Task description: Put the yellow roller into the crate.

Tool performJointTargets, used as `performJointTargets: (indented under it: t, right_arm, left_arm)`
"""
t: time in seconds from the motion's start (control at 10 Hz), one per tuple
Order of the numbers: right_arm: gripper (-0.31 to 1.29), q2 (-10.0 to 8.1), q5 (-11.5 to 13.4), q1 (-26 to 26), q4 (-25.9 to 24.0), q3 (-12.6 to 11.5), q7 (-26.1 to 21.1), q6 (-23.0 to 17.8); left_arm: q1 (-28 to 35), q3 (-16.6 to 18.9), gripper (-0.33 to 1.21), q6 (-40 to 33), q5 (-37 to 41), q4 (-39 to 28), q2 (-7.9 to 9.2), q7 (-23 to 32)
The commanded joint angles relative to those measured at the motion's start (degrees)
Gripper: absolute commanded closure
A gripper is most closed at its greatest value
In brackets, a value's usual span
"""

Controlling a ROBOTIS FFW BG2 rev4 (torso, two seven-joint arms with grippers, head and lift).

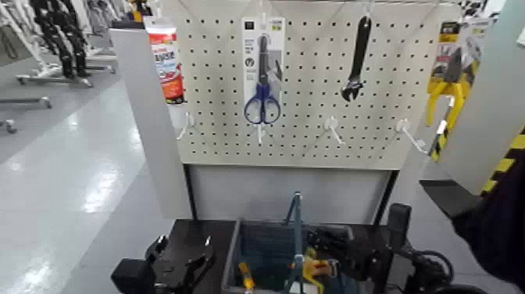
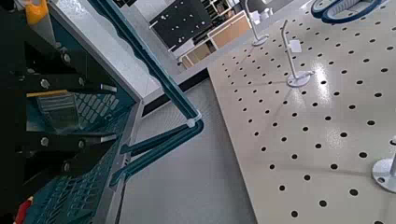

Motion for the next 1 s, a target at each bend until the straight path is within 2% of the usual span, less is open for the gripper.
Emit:
performJointTargets:
  t: [0.1,0.2,0.4,0.5,0.6,1.0]
  right_arm:
    - [0.11,-0.17,2.3,0.1,-1.1,-1.0,0.0,0.4]
    - [0.10,-0.26,4.0,0.3,-2.1,-1.5,0.0,0.4]
    - [0.10,-0.08,4.8,1.0,-3.2,-1.8,-1.1,-0.3]
    - [0.10,0.09,5.1,1.8,-3.9,-2.0,-2.2,-2.0]
    - [0.10,0.44,5.1,3.4,-5.2,-2.3,-4.8,-4.2]
    - [0.10,3.43,10.2,10.8,-11.4,-3.6,-16.1,-13.1]
  left_arm:
    - [0.0,0.0,0.13,0.0,0.1,0.0,0.09,-0.1]
    - [-0.1,-0.1,0.13,0.0,0.1,0.1,0.09,-0.1]
    - [-0.3,-0.2,0.13,0.2,0.1,0.1,0.18,-0.2]
    - [-0.3,-0.3,0.13,0.2,0.1,0.2,0.27,-0.3]
    - [-0.3,-0.3,0.13,0.2,0.1,0.2,0.27,-0.3]
    - [-0.4,-0.4,0.13,0.3,0.1,0.2,0.44,-0.3]
